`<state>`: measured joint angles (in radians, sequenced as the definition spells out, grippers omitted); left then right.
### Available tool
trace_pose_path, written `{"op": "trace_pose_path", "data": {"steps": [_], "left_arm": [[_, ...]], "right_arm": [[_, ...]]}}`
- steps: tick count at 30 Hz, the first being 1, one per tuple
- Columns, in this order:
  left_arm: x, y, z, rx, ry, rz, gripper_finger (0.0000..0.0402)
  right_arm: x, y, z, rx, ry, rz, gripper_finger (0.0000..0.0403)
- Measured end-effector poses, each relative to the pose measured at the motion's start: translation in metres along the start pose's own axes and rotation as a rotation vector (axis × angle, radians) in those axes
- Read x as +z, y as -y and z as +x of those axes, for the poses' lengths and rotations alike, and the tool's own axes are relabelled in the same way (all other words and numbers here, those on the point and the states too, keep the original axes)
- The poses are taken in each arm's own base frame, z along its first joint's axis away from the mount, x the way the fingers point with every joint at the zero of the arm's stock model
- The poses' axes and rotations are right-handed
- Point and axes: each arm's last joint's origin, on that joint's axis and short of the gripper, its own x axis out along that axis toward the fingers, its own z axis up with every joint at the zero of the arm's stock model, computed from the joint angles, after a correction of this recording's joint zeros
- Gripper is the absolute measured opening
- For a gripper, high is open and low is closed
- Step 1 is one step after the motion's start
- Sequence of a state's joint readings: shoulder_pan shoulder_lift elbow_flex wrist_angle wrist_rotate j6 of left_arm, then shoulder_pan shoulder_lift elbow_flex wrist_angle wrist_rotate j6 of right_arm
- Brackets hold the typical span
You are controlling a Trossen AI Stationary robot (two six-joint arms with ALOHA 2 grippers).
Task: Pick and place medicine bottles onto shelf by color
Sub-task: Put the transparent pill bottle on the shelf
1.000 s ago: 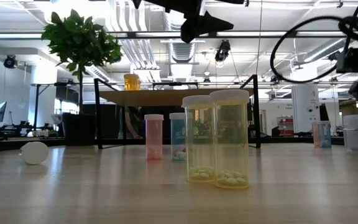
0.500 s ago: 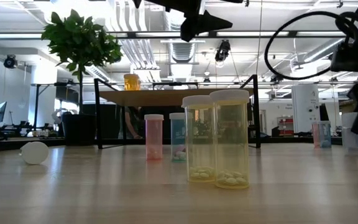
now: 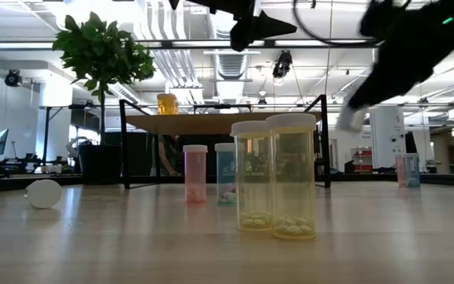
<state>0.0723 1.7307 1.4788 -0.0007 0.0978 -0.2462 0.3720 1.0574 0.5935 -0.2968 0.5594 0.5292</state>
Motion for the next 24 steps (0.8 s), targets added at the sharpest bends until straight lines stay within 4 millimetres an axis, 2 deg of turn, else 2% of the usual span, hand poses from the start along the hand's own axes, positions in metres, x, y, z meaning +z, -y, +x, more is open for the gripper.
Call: {"op": "trace_pose_path", "data": {"steps": [3, 7, 12, 17, 21, 24], "left_arm": [[-0.003, 0.0, 0.0, 0.0, -0.008, -0.001, 0.0286], [-0.008, -0.001, 0.001, 0.007, -0.048, -0.004, 0.0286], [-0.012, -0.002, 0.0, 0.018, -0.089, -0.011, 0.0286], [-0.012, -0.002, 0.0, 0.019, -0.096, -0.01, 0.0286], [-0.012, -0.002, -0.001, 0.019, -0.096, -0.009, 0.0286], [-0.011, -0.001, -0.002, 0.017, -0.093, 0.008, 0.0286]], "right_arm": [[0.001, 0.006, 0.026, 0.033, -0.083, -0.008, 0.0148], [-0.008, 0.009, 0.056, 0.059, -0.2, -0.053, 0.0148], [-0.015, 0.005, 0.08, 0.08, -0.262, -0.097, 0.0148], [-0.014, 0.001, 0.088, 0.097, -0.211, -0.063, 0.0167], [-0.02, 0.003, 0.088, 0.087, -0.243, -0.052, 0.0195], [-0.012, 0.001, 0.086, 0.1, -0.195, -0.027, 0.0217]]}}
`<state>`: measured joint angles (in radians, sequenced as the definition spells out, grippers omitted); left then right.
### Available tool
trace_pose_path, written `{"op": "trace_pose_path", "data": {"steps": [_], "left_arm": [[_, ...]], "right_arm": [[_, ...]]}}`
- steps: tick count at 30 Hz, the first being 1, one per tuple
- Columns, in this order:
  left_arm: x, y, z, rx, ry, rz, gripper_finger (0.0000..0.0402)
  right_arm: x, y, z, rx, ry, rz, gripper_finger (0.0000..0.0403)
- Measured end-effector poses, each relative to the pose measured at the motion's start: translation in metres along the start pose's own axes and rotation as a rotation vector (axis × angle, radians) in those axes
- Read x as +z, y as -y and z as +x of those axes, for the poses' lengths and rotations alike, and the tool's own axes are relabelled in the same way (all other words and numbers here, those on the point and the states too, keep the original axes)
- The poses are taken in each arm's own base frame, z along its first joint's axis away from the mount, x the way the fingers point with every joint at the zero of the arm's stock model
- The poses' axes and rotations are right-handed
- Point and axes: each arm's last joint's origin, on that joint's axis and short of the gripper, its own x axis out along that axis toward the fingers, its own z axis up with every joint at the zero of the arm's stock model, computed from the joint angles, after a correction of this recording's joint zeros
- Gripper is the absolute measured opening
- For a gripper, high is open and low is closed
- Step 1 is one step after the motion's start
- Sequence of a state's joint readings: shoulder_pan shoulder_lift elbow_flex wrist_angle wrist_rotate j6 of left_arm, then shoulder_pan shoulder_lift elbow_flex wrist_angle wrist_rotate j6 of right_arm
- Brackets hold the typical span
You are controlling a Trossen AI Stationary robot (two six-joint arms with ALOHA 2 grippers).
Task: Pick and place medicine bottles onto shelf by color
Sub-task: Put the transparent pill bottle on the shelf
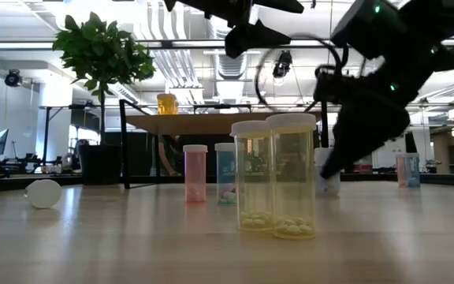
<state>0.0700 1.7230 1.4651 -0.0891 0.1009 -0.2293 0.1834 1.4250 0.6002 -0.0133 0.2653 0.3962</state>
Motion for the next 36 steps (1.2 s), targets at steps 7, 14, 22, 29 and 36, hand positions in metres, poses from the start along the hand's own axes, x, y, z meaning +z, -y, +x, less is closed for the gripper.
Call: {"op": "trace_pose_path", "data": {"steps": [7, 14, 22, 29, 36], "left_arm": [[0.0, 0.0, 0.0, 0.0, -0.001, 0.033, 0.0286], [0.0, 0.0, 0.0, 0.0, -0.003, 0.051, 0.0286], [0.0, 0.004, -0.002, -0.021, -0.004, 0.082, 0.0286], [0.023, 0.013, -0.029, -0.041, 0.087, 0.118, 0.0286], [0.029, 0.018, -0.036, -0.043, 0.135, 0.127, 0.0286]], "right_arm": [[-0.003, 0.001, 0.001, -0.023, 0.002, -0.006, 0.0248], [-0.01, 0.003, 0.004, 0.005, 0.047, -0.045, 0.0232], [-0.01, 0.003, 0.006, 0.023, 0.058, -0.083, 0.0179], [-0.008, 0.001, 0.001, 0.112, 0.047, -0.074, 0.0115], [0.025, 0.003, -0.032, 0.09, 0.109, -0.085, 0.0117]]}}
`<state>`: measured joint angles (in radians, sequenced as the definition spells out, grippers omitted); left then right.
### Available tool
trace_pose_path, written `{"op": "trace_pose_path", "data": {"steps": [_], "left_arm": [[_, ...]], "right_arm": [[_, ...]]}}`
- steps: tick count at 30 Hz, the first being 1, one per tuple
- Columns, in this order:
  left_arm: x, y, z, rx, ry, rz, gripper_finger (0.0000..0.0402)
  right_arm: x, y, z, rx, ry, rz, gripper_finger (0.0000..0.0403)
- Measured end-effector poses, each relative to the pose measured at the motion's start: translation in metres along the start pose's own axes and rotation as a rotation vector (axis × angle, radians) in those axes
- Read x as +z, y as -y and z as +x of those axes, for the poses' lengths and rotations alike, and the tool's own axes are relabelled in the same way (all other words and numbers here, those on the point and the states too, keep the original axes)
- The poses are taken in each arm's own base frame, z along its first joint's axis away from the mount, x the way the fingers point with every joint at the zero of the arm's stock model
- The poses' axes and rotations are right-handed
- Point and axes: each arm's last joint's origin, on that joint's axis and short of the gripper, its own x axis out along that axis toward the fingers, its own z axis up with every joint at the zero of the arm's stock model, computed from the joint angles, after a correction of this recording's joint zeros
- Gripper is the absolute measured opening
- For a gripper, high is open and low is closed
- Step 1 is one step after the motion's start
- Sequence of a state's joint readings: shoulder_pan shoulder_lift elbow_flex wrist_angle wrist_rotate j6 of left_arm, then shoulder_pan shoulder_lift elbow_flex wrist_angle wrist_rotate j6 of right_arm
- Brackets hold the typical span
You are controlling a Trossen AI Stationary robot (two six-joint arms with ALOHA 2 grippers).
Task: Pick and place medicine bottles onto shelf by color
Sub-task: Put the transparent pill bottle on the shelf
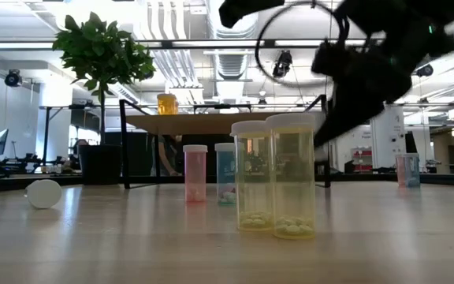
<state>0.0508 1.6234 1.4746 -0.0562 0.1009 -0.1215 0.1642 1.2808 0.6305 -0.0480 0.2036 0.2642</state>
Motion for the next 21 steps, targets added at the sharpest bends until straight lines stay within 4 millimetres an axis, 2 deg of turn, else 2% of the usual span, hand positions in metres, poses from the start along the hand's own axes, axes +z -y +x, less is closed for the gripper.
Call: {"op": "trace_pose_path", "data": {"steps": [4, 7, 11, 14, 18, 21], "left_arm": [[0.006, 0.001, -0.001, 0.0, 0.059, 0.007, 0.0286], [0.01, -0.001, 0.001, 0.065, 0.123, 0.037, 0.0286], [0.015, -0.002, 0.004, 0.091, 0.212, 0.042, 0.0286], [0.013, -0.002, 0.008, 0.089, 0.205, 0.042, 0.0286], [0.003, -0.004, 0.017, 0.076, 0.171, 0.042, 0.0286], [-0.003, -0.004, 0.023, 0.019, 0.141, 0.072, 0.0286]], "right_arm": [[0.027, 0.003, -0.029, -0.02, -0.029, -0.069, 0.0122], [0.046, 0.005, -0.049, -0.026, -0.021, -0.116, 0.0123], [0.067, 0.009, -0.066, -0.032, 0.039, -0.146, 0.0125], [0.083, 0.009, -0.077, -0.035, 0.077, -0.168, 0.0125], [0.098, 0.007, -0.081, -0.044, 0.088, -0.231, 0.0126], [0.102, 0.005, -0.077, -0.051, 0.054, -0.274, 0.0126]]}}
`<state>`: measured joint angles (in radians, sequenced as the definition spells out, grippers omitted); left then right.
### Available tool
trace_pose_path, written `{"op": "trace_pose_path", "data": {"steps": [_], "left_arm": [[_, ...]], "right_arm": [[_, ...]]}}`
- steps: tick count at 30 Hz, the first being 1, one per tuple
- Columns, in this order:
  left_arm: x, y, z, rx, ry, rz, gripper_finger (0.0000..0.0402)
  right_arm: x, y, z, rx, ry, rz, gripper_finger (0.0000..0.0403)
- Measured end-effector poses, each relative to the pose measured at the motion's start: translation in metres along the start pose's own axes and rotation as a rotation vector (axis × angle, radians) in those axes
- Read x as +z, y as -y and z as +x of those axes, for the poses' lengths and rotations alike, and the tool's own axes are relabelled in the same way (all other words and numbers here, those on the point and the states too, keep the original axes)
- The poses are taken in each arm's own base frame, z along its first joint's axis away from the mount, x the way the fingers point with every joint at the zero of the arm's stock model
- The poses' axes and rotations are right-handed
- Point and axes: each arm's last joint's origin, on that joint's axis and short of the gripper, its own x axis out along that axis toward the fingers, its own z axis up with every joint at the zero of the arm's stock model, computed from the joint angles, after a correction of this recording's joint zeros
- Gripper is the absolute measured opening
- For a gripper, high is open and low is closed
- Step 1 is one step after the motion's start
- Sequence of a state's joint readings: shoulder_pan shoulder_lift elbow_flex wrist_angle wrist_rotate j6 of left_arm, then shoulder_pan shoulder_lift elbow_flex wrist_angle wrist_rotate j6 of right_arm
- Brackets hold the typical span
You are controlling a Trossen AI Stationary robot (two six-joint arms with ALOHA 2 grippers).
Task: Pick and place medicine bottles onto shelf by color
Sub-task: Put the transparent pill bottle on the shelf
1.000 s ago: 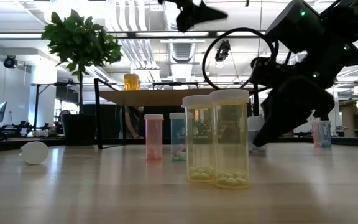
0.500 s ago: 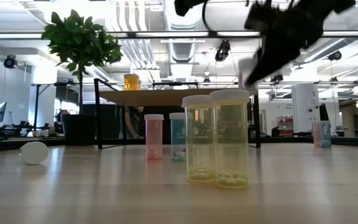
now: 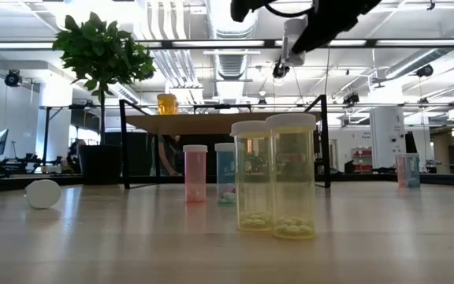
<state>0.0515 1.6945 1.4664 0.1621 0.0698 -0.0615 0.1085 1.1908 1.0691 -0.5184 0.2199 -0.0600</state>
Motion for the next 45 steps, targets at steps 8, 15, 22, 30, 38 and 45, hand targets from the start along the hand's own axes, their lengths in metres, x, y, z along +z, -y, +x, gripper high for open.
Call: {"op": "trace_pose_path", "data": {"steps": [8, 15, 22, 30, 38, 45], "left_arm": [[-0.005, 0.001, -0.005, 0.01, -0.112, 0.033, 0.0286], [-0.007, -0.01, -0.03, 0.304, -0.31, 0.073, 0.0286], [0.013, -0.006, -0.034, 0.151, -0.174, 0.126, 0.0286], [0.017, -0.008, -0.033, 0.142, -0.123, 0.118, 0.0286], [0.007, -0.012, -0.008, 0.106, -0.093, 0.138, 0.0286], [-0.003, -0.007, -0.002, 0.078, -0.143, 0.137, 0.0286]], "right_arm": [[0.005, 0.002, -0.005, -0.027, -0.058, 0.01, 0.0127], [0.011, 0.013, -0.032, -0.158, 0.007, 0.079, 0.0127], [0.015, 0.02, -0.044, -0.138, 0.082, 0.155, 0.0127], [0.021, 0.026, -0.058, -0.145, 0.136, 0.146, 0.0128], [0.021, 0.022, -0.042, -0.144, 0.095, 0.149, 0.0128], [0.018, 0.02, -0.033, -0.133, 0.048, 0.199, 0.0128]]}}
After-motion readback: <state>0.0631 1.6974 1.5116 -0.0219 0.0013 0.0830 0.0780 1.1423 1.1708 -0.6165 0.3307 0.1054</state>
